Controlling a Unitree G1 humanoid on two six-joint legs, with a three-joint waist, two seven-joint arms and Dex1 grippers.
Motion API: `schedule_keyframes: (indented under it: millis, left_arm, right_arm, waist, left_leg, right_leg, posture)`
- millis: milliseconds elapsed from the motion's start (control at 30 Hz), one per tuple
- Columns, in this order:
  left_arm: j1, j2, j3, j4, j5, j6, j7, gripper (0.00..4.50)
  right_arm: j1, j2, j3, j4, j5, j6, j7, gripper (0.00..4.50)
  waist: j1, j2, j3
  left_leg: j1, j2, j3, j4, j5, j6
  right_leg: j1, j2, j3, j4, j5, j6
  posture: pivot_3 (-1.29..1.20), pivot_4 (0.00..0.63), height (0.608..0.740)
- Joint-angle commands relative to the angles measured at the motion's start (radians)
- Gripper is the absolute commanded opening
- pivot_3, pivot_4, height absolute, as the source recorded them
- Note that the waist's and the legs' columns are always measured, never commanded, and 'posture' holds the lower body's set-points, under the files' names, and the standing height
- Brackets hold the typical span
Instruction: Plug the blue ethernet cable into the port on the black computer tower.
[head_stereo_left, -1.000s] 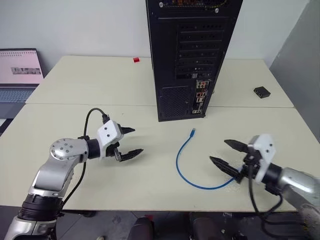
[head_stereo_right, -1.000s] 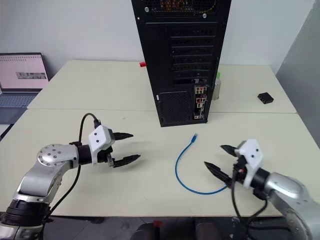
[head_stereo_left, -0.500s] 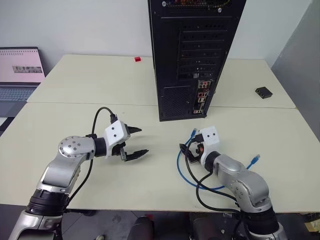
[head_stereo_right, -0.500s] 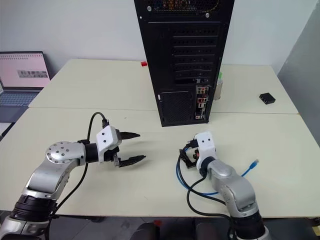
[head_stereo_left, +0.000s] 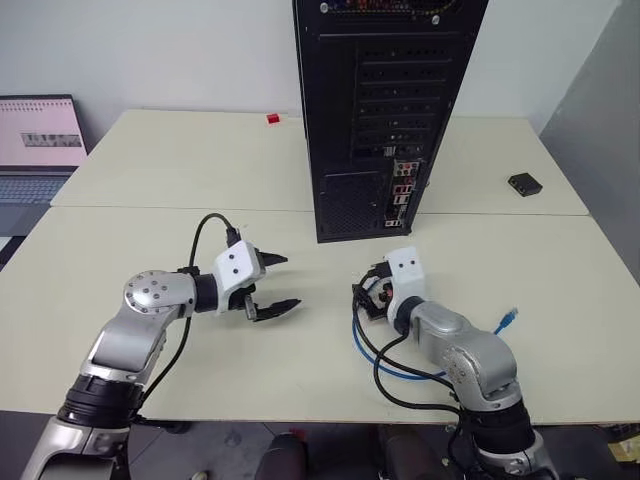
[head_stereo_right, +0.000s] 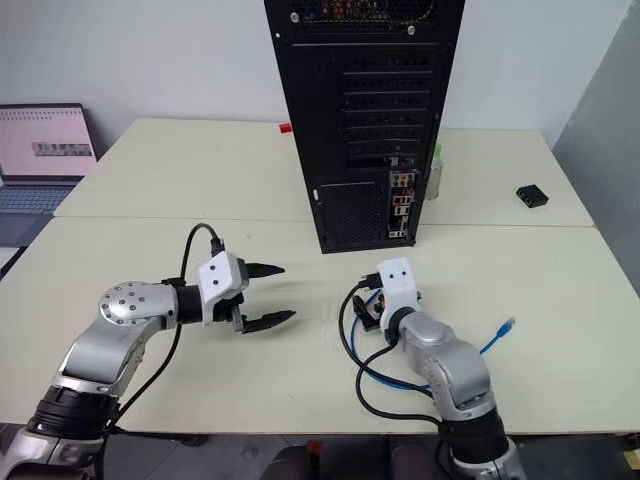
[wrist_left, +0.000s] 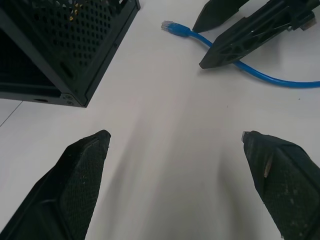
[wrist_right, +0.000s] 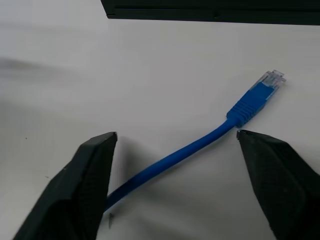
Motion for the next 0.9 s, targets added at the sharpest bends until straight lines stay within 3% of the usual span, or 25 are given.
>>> schedule_keyframes:
  millis: [33, 433, 600, 733, 900]
  left_arm:
    - [-0.025, -0.005, 0.003, 0.002, 0.008, -0.024, 0.001, 4.5]
    - [-0.042, -0.014, 0.0, 0.036, 0.02, -0.039, -0.003, 4.5]
    - [-0.065, -0.011, -0.001, 0.068, 0.01, -0.047, -0.03, 4.5]
    - [-0.101, -0.011, -0.018, 0.087, -0.012, -0.053, -0.102, 4.5]
    - [-0.149, -0.03, -0.045, 0.123, -0.009, -0.08, -0.16, 4.5]
  right_arm:
    - [-0.004, 0.008, 0.003, 0.02, -0.013, 0.009, 0.011, 3.06]
    - [-0.006, -0.026, -0.03, -0.015, -0.022, -0.006, 0.062, 0.01]
    - [-0.017, -0.12, 0.024, -0.089, 0.002, -0.019, 0.186, 0.01]
    - [-0.068, -0.285, 0.103, -0.173, 0.029, -0.059, 0.381, 0.01]
    - [-0.124, -0.401, 0.16, -0.208, 0.038, -0.096, 0.519, 0.01]
  waist:
    - [-0.002, 0.0, 0.0]
    - [-0.005, 0.0, 0.0]
    - [-0.006, 0.0, 0.0]
    - [-0.007, 0.0, 0.0]
    - [-0.011, 0.0, 0.0]
  left_leg:
    - [0.0, 0.0, 0.0, 0.0, 0.0, 0.0]
    - [0.0, 0.0, 0.0, 0.0, 0.0, 0.0]
    - [0.0, 0.0, 0.0, 0.0, 0.0, 0.0]
    - [-0.001, 0.0, -0.001, 0.0, 0.0, 0.0]
    - [-0.001, 0.0, -0.001, 0.0, 0.0, 0.0]
  right_leg:
    - [0.0, 0.0, 0.0, 0.0, 0.0, 0.0]
    - [0.0, 0.0, 0.0, 0.0, 0.0, 0.0]
    - [0.0, 0.0, 0.0, 0.0, 0.0, 0.0]
    - [0.0, 0.0, -0.001, 0.0, 0.0, 0.0]
    - [0.0, 0.0, -0.001, 0.0, 0.0, 0.0]
  posture:
    - [0.0, 0.15, 0.74]
    - [0.0, 0.15, 0.74]
    - [0.0, 0.15, 0.74]
    - [0.0, 0.15, 0.74]
    - [0.0, 0.15, 0.74]
